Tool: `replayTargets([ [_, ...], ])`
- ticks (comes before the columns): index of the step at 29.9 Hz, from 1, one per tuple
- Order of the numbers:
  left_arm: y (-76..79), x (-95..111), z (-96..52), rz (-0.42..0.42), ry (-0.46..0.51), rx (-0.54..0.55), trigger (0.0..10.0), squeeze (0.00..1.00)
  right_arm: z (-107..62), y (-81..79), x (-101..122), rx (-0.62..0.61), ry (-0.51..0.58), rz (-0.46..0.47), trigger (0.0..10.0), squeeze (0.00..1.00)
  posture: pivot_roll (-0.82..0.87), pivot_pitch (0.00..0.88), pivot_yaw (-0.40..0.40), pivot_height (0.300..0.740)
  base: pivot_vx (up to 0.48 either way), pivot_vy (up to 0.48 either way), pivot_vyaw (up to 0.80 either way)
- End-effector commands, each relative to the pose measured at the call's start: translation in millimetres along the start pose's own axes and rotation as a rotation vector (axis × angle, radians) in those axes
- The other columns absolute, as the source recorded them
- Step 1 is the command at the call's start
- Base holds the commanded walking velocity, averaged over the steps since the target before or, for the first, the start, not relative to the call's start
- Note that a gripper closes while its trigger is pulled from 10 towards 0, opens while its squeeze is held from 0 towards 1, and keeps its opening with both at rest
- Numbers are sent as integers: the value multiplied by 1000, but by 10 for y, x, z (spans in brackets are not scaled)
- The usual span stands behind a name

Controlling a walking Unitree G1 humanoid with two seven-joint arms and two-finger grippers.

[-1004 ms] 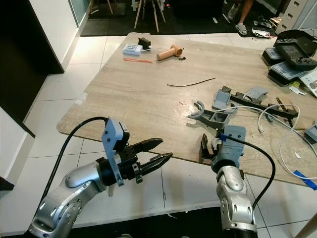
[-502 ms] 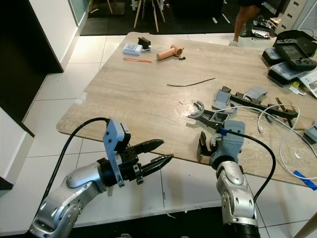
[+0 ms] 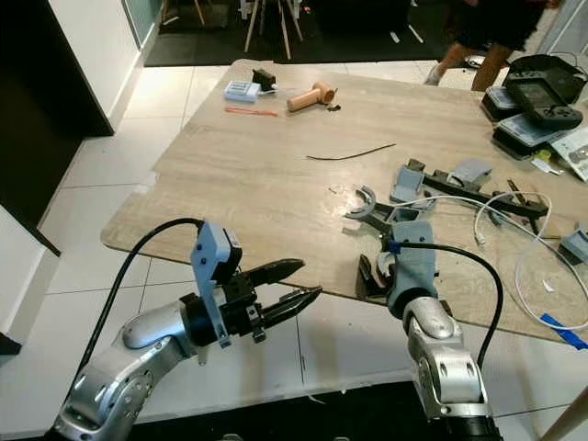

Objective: Picking trash to rubbish bin

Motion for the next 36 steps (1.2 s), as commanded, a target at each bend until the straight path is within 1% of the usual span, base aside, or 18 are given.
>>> replayTargets([
  [1,45,-49,0,-24,-10,-11,10000,0,13,26,-401,-14,-178,13,9490,0,-78,180,6,740,0,0,0],
  [2,47,-55,3,-20,-14,-15,10000,0,15,35,-422,-21,-179,21,157,0,-78,179,6,740,0,0,0],
  [3,46,-59,5,-18,-16,-17,10000,0,16,37,-442,-24,-180,31,0,0,-77,186,5,740,0,0,0],
  [7,47,-58,5,-17,-16,-17,10000,0,13,38,-462,-22,-185,37,0,0,-73,180,7,740,0,0,0],
  [9,50,-67,-15,-20,-20,-12,10000,0,-2,42,-501,-25,-197,57,0,0,-76,179,7,740,0,0,0],
  [12,51,-71,-17,-20,-22,-12,10000,0,-3,42,-500,-26,-199,60,0,0,-73,186,6,740,0,0,0],
  [25,67,-77,-31,-20,-24,-11,10000,0,11,40,-493,-19,-187,68,0,0,-73,162,6,740,0,0,0],
  [26,59,-77,-37,-19,-25,-7,10000,0,14,21,-467,-10,-172,73,0,0,-75,160,5,740,0,0,0],
  [27,33,-72,-37,-18,-21,7,10000,0,22,-63,-319,45,-88,108,0,0,-78,164,4,740,0,0,0],
  [28,33,-72,-37,-18,-21,7,10000,0,22,-63,-319,45,-88,108,0,0,-78,164,4,740,0,0,0],
  [29,10,-65,-35,-19,-15,18,10000,0,16,-137,-170,98,-7,140,0,0,-77,161,3,740,0,0,0],
  [30,-4,-60,-32,-19,-11,25,10000,0,5,-183,-70,132,47,161,0,0,-76,161,2,740,0,0,0],
  [31,-4,-60,-32,-19,-11,25,10000,0,5,-183,-70,132,47,161,0,0,-76,161,2,740,0,0,0],
  [32,-31,-52,-29,-16,-6,45,10000,0,-16,-234,47,171,108,181,0,0,-76,160,2,740,0,0,0],
  [33,-104,-40,-32,-15,5,103,10000,0,-52,-307,192,225,176,201,0,0,-76,154,1,740,0,0,0],
  [34,-104,-40,-32,-15,5,103,10000,0,-52,-307,192,225,176,201,0,0,-76,154,1,740,0,0,0],
  [36,-310,-31,-75,-13,19,264,10000,0,-151,-464,458,342,299,230,0,0,-78,141,-1,740,0,0,0],
])
Point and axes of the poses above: a point about 5 cm out from each wrist's last joint towards the gripper, its own z axis pointing out of the wrist towards the gripper, its own x axis along the axis of the wrist's last joint, y = z × x, the point moved 2 cm from there along z, pointing out of the wrist towards the gripper, and after that the axes turned 12 degrees about z, right-handed, at the moved point
